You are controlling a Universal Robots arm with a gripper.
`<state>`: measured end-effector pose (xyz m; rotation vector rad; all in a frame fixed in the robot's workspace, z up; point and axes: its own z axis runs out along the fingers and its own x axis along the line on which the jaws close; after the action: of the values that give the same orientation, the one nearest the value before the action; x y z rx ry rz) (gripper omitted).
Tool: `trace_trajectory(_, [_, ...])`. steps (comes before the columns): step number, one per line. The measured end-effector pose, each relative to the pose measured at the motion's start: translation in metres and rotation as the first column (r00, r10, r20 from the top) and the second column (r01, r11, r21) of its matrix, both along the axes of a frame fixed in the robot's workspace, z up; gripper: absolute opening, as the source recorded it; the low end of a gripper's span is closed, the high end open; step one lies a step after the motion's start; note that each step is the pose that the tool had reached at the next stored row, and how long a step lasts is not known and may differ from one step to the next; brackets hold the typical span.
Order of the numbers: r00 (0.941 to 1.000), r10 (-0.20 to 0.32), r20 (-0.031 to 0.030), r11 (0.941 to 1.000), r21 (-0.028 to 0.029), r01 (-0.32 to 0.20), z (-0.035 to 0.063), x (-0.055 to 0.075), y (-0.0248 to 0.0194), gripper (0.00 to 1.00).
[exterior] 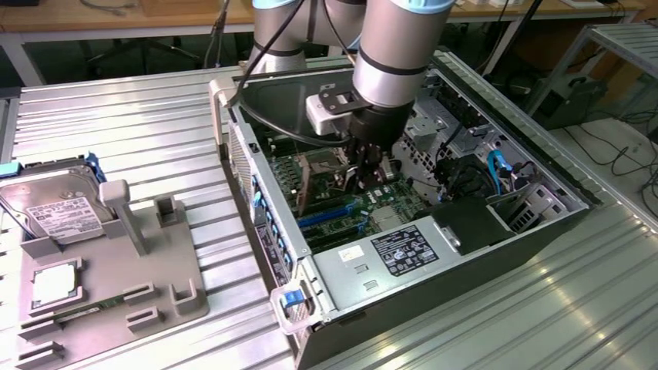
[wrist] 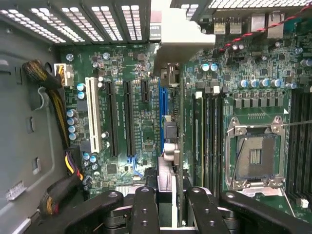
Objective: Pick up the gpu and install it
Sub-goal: 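Insert the gpu into the slot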
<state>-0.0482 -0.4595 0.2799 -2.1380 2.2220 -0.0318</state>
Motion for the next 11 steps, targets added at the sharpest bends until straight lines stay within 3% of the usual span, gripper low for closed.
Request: trace_trajectory(11, [1.0, 0.0, -0.0001, 1.0, -0.0001, 0.0, -0.0124, -0.014, 0.0, 0.28])
